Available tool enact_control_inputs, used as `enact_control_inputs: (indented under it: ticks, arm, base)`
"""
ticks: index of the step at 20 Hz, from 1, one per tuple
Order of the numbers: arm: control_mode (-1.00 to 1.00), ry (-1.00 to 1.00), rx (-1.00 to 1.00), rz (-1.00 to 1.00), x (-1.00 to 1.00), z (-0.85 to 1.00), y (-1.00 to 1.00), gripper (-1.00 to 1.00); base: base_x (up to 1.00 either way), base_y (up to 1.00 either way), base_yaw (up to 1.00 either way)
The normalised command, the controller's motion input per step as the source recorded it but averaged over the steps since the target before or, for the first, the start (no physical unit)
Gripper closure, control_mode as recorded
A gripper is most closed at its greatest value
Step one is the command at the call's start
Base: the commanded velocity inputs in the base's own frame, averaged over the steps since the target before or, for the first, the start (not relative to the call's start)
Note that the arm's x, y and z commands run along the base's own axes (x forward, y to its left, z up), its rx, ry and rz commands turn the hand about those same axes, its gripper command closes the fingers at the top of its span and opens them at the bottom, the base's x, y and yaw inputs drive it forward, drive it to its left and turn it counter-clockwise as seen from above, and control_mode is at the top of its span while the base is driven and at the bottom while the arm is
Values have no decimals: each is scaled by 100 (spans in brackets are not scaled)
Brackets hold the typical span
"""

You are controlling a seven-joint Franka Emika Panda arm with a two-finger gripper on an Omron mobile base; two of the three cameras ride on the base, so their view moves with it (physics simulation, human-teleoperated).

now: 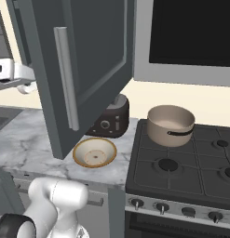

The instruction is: Open the cabinet and move the ladle to the pot. Then close the cabinet.

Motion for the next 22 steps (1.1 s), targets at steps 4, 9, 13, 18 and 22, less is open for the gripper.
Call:
enact_control_inputs:
  ticks: [4,9,13,18,22]
  arm:
    - [-100,-3,0,8,-50,0,0,100]
    - [-100,-1,0,6,-49,0,0,100]
    - [-100,0,0,2,-34,0,0,100]
    - [-100,0,0,1,-36,0,0,100]
    - [-100,-2,0,1,-30,0,0,100]
  base:
    - [0,0,0]
    - [0,0,0]
    - [0,0,0]
    - [0,0,0]
    - [0,0,0]
